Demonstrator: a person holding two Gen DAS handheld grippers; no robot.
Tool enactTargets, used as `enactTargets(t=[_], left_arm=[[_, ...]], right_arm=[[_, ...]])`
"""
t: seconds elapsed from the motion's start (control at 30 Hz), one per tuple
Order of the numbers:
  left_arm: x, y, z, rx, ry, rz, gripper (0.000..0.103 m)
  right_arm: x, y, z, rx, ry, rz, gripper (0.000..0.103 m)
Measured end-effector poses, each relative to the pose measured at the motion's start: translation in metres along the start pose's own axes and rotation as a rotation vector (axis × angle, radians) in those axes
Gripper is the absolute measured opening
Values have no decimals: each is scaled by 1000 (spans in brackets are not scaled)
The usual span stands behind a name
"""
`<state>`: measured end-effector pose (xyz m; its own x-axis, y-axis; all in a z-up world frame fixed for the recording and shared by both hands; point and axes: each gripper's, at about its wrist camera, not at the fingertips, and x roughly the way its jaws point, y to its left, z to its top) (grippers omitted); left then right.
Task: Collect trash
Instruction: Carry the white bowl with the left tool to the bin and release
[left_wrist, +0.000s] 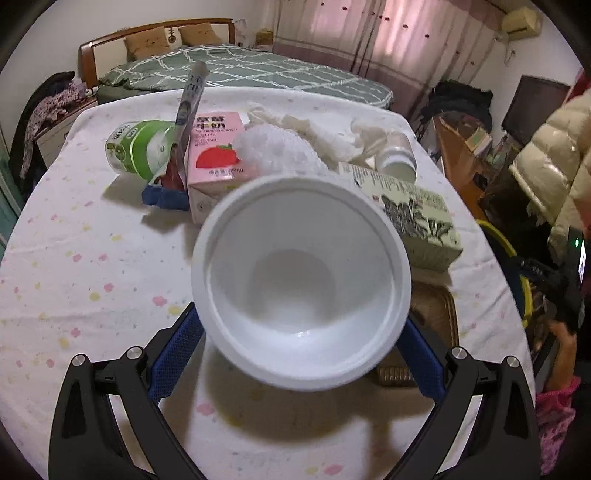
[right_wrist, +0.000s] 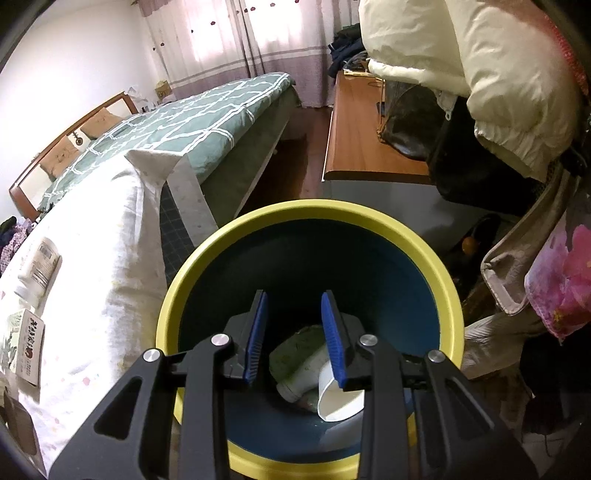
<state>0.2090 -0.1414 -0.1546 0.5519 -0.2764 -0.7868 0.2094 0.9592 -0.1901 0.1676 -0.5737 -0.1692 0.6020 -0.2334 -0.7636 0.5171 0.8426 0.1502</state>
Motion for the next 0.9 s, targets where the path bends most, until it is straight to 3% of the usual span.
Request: enactTargets(t=[0.13,0.23,0.5,0.73,0.9], left_arm=[[5,5,11,-29,-34,4,97],[12,5,16,-32,-30,17,88],[12,10,15,-64,-53,40,88],[-14,13,15,-71,-86,77,88],[-41,-4,20,-32,-129,50,88]], right_arm=[[1,3,3,-2,2,15,30],[3,8,6,-15,7,30,30],[13,32,15,-85,33,81,30],[5,42,17,-116,23,129,30],[-14,30,12,-93,-1,134,30]])
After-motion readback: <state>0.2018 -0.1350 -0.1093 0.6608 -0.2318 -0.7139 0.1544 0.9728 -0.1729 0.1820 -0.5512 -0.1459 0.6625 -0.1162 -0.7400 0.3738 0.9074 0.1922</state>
